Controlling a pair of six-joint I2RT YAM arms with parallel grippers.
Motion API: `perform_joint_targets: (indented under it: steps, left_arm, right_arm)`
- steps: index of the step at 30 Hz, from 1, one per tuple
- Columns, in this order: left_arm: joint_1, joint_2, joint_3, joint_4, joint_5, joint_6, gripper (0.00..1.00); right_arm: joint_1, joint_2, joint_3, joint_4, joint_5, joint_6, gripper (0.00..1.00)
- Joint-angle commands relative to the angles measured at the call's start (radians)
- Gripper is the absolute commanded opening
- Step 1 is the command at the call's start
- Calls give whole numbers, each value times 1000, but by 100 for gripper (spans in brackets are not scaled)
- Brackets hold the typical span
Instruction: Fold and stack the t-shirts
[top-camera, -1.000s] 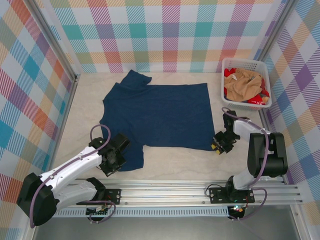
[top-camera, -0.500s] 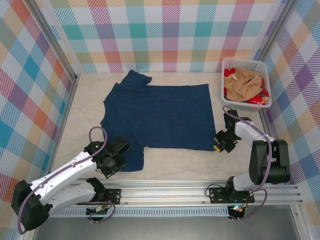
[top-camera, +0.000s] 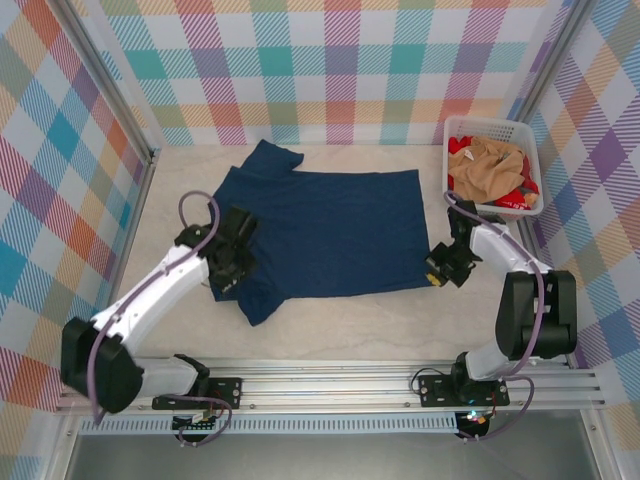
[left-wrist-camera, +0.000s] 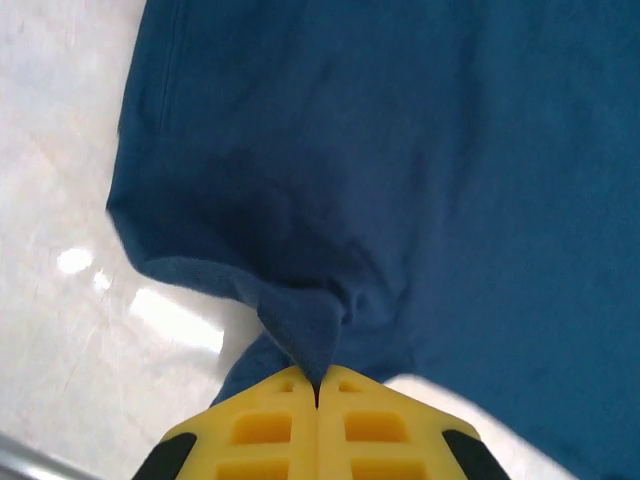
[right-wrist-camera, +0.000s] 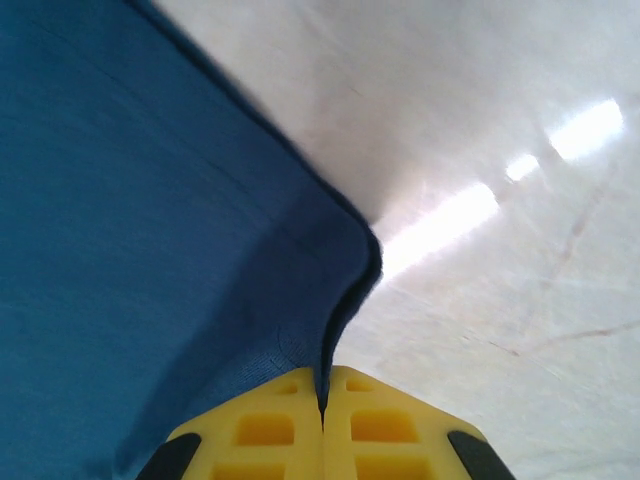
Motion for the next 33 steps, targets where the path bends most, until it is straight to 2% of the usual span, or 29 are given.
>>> perform_joint_targets:
  steps: [1, 11, 21, 33]
  left_arm:
    - [68, 84, 120, 25, 17, 161, 0]
    - [203, 296, 355, 50, 33, 283, 0]
    - [249, 443, 549, 31, -3, 348, 0]
    - [284, 566, 700, 27, -29, 391, 0]
  right_arm:
    - [2, 48, 75, -46, -22, -35, 0]
    - [2, 179, 257, -68, 10, -36, 0]
    - [0, 257, 340, -72, 43, -25, 0]
    - [0, 354, 457, -72, 58, -24, 0]
